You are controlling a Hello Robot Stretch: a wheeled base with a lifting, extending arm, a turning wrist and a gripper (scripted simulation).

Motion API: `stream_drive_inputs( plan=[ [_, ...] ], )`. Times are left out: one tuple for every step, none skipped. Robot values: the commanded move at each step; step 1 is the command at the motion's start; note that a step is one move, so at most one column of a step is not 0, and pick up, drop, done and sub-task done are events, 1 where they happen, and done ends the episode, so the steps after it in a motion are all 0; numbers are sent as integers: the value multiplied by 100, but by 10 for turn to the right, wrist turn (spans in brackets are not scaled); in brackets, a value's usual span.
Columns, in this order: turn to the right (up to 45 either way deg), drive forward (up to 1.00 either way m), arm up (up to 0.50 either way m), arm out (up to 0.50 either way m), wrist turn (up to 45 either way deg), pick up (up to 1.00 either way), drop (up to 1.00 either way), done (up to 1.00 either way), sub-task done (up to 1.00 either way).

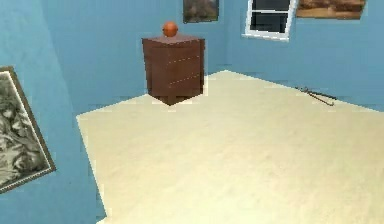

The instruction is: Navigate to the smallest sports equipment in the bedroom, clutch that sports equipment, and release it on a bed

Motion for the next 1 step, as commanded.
stream_drive_inputs(
  plan=[
    [0, 100, 0, 0, 0, 0, 0, 0, 0]
  ],
)
